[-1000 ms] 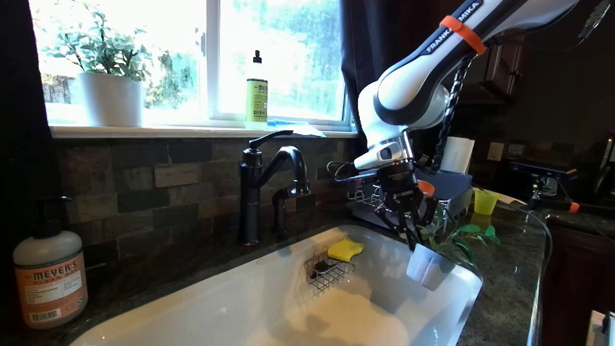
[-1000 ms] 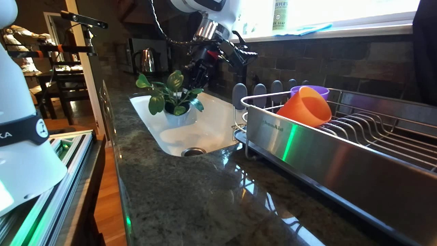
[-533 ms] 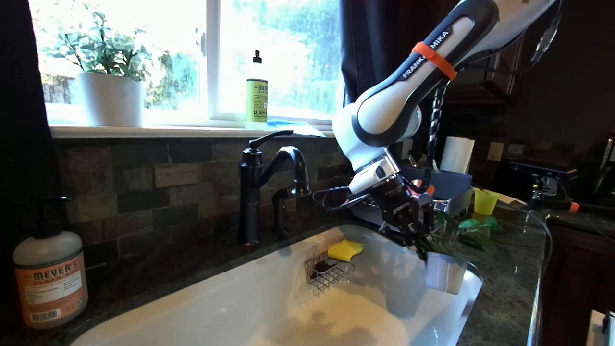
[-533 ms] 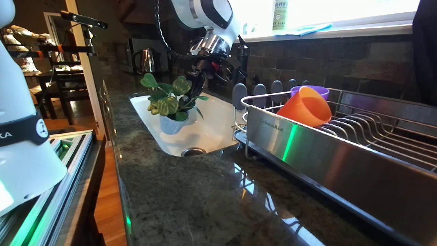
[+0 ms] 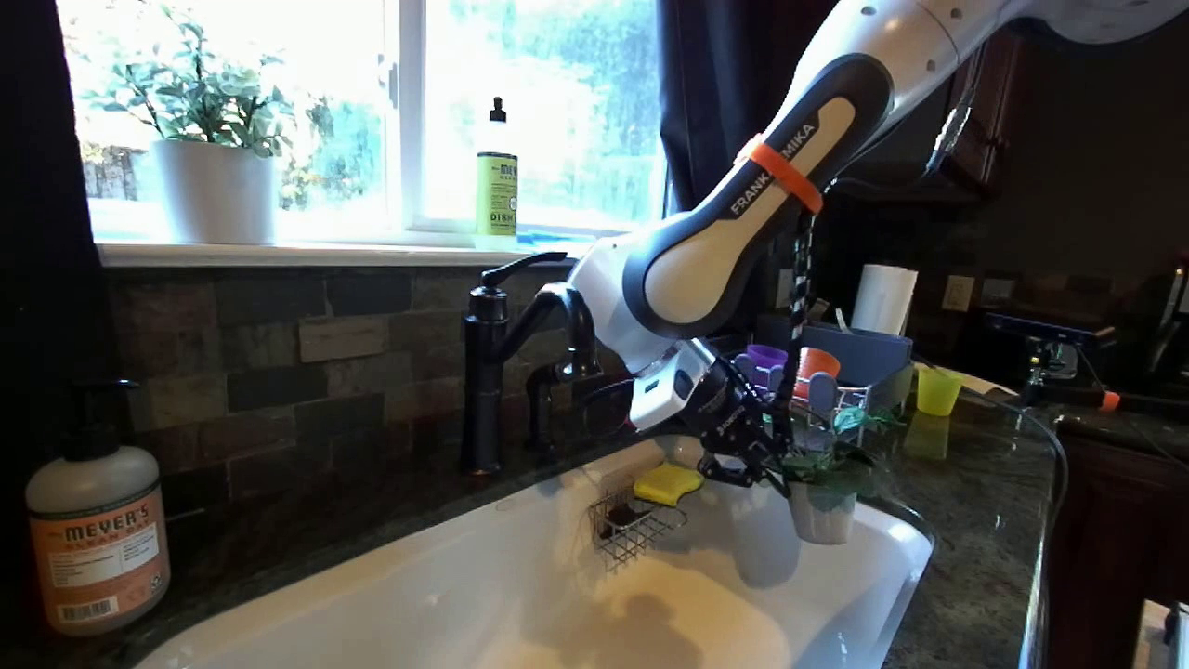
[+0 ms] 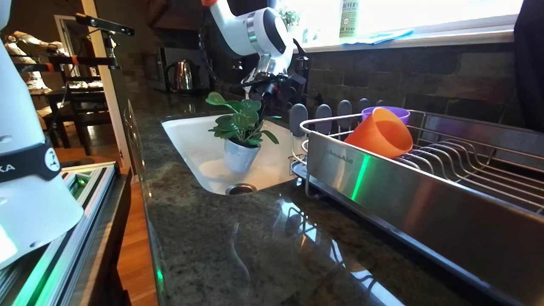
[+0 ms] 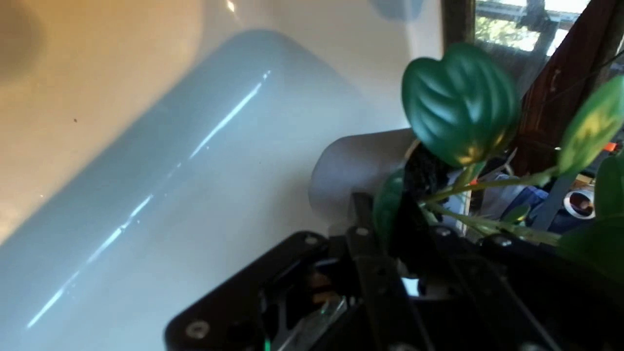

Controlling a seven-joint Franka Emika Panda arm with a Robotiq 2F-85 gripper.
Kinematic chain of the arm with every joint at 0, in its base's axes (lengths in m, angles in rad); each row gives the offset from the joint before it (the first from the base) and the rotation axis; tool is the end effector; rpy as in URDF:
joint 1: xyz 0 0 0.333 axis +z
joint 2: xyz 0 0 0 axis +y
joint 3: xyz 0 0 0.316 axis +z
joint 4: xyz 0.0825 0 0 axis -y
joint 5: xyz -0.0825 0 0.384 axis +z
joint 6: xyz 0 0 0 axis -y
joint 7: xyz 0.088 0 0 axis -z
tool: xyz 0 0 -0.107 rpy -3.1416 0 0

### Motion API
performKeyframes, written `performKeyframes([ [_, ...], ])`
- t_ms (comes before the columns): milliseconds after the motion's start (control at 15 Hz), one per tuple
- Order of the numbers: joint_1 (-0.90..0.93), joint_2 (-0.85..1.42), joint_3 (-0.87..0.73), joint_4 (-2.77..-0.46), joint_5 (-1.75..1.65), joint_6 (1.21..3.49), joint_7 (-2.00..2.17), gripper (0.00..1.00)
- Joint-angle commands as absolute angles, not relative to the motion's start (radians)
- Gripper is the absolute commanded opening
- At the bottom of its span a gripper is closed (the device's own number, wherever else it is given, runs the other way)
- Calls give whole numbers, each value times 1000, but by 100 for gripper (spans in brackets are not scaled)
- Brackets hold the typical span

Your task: Move the toy plant to the sink

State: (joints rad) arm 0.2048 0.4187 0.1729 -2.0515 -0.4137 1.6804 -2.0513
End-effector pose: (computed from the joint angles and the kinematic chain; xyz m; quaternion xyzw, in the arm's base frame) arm 0.4784 0.1495 0.2064 -0.2192 -0.8904 0.3569 0.1782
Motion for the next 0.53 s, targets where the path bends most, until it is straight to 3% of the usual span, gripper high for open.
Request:
performKeyframes([
  [0, 251, 481, 185, -2014, -489, 1684, -1867, 4],
  [467, 230, 508, 195, -2067, -529, 1933, -1664, 4],
])
